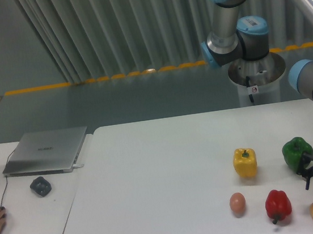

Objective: Place the triangular bread in the basket

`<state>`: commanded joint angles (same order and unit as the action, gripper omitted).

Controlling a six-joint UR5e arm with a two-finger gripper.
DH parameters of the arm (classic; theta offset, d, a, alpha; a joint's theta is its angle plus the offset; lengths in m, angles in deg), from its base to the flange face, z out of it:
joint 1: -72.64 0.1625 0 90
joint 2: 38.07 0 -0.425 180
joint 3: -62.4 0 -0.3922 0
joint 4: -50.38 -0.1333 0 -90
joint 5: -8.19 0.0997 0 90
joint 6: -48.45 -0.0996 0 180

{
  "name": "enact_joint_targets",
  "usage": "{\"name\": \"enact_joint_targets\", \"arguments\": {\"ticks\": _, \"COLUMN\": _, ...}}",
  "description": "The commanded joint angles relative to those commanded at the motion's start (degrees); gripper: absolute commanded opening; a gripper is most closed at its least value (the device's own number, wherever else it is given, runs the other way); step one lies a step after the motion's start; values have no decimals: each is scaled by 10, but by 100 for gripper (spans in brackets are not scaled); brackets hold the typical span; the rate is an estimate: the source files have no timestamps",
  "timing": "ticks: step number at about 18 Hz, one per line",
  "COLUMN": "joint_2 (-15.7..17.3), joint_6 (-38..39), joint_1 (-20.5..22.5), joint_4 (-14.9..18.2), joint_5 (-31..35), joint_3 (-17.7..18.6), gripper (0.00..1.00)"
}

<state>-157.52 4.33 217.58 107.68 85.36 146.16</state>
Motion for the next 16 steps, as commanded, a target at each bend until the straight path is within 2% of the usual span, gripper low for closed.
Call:
{"name": "enact_joint_targets", "arguments": {"ticks": 5, "joint_2": -18, "joint_6": -1, "joint_1": -1, "joint_4": -1, "joint_5": 0, "joint_3": -10, "gripper": 99}}
{"name": "enact_joint_targets", "arguments": {"ticks": 7, "joint_2": -25, "joint_6": -4, "joint_1": -1, "joint_4": -1, "joint_5": 0, "joint_3": -18, "gripper": 90}}
{"name": "enact_joint_targets", "arguments": {"ticks": 8, "joint_2": -26, "joint_6": -4, "joint_1": -1, "joint_4": -1, "joint_5": 1, "joint_3": -21, "gripper": 89}}
{"name": "enact_joint_targets", "arguments": {"ticks": 12, "joint_2": -36, "joint_6": -5, "joint_1": -1, "joint_4": -1, "joint_5": 0, "joint_3": -28, "gripper": 90}}
{"name": "enact_joint_targets", "arguments": {"ticks": 16, "joint_2": -39, "joint_6": -22, "joint_1": 0, "joint_4": -1, "joint_5": 1, "joint_3": -32, "gripper": 100}}
